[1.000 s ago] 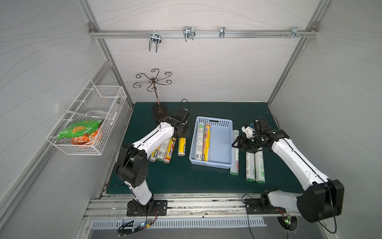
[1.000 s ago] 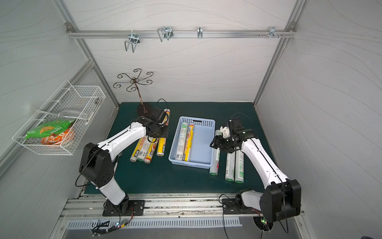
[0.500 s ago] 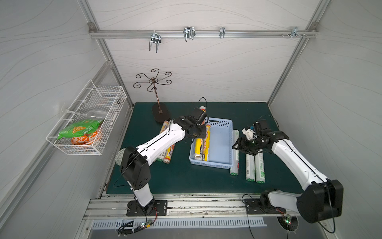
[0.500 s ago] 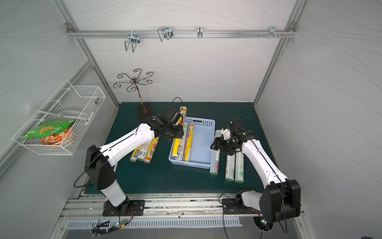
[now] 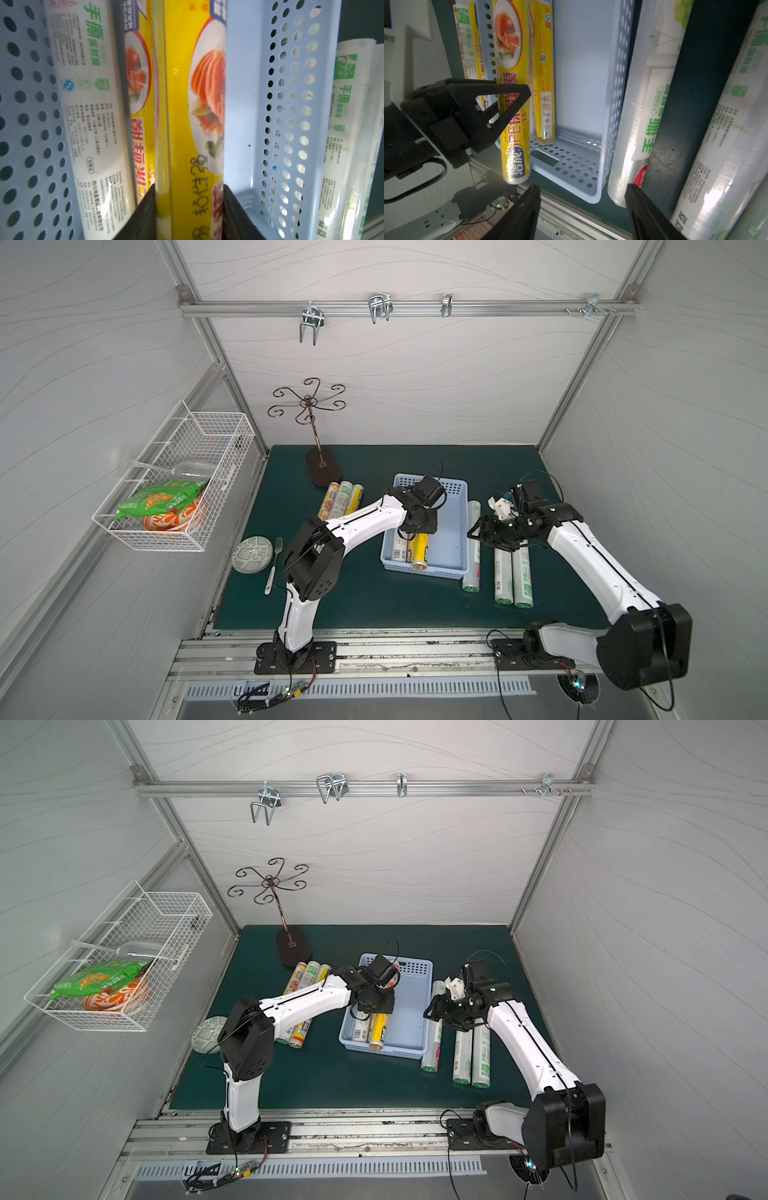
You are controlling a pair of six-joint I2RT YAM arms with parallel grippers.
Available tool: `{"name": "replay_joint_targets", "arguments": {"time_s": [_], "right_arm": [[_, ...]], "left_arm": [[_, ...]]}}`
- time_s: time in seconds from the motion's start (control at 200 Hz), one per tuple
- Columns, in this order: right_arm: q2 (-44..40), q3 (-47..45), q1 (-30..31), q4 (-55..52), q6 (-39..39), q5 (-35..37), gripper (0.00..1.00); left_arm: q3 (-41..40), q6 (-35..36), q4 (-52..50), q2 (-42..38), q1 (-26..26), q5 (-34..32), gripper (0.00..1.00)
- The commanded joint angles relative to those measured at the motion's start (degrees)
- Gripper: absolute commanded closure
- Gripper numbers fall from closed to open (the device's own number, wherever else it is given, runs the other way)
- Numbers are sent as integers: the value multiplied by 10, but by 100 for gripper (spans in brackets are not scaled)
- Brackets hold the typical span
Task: Put the plastic wrap into the basket
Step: Place the plastic wrap in the basket.
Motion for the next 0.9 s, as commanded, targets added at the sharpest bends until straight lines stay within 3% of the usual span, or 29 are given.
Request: {"name": "replay_joint_targets", "arguments": {"time_s": [0.0,0.625,0.815,0.895], "right_arm": [[-10,-3,-3,5,5,-9,30],[-6,-7,-6,12,9,-10,30],[-6,-8,-6,12,9,-10,30],[-6,-9,-6,13,9,-10,30]], "left_arm": [[27,-10,38,20,-4,0,65],[67,-7,62,95,-7,-18,62],[57,-3,55,94,-9,-31,54],[52,1,52,87,-10,-33,44]]}}
